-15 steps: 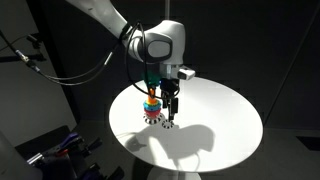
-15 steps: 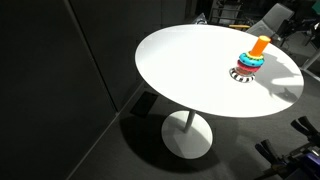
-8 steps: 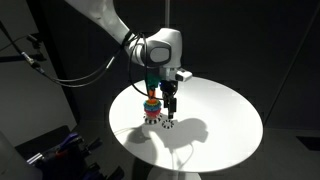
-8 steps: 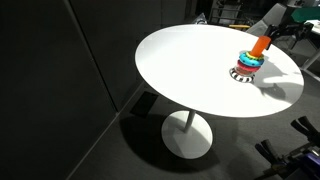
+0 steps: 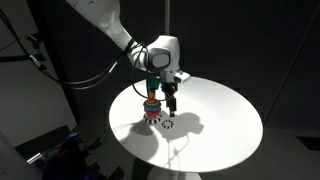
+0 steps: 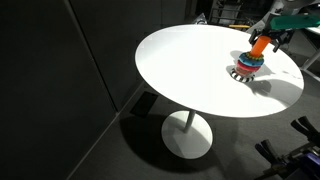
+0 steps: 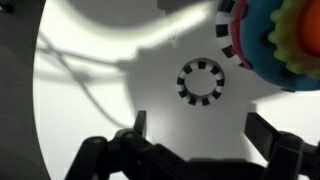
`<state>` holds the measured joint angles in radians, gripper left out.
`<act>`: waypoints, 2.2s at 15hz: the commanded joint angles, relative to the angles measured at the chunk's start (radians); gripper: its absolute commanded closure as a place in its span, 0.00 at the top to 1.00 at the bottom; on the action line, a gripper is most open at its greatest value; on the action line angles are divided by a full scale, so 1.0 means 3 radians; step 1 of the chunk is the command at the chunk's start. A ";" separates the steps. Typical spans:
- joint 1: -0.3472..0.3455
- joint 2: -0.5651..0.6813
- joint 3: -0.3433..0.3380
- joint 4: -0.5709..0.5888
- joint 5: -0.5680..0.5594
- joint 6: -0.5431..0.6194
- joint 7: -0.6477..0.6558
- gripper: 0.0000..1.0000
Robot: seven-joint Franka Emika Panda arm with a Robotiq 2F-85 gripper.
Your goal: Put the striped ring on the orange stand
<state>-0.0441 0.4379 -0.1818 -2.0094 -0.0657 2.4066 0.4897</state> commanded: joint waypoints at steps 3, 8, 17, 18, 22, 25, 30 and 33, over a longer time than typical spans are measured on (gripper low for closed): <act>0.0037 0.0161 -0.0009 0.0127 0.0115 0.0188 0.0031 1.00; 0.0000 0.0195 0.0041 0.0161 0.0327 0.0132 -0.0045 1.00; 0.0018 0.0153 0.0005 0.0077 0.0399 0.0163 -0.0064 1.00; 0.0016 0.0161 0.0000 0.0083 0.0397 0.0165 -0.0061 1.00; 0.0016 0.0229 -0.0032 0.0129 0.0386 0.0172 -0.0023 1.00; 0.0014 0.0284 -0.0062 0.0171 0.0385 0.0164 0.0001 1.00; 0.0009 0.0361 -0.0118 0.0240 0.0379 0.0146 0.0037 1.00; 0.0000 0.0393 -0.0143 0.0271 0.0382 0.0145 0.0031 1.00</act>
<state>-0.0431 0.5350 -0.2150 -1.9634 0.0498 2.4595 0.4838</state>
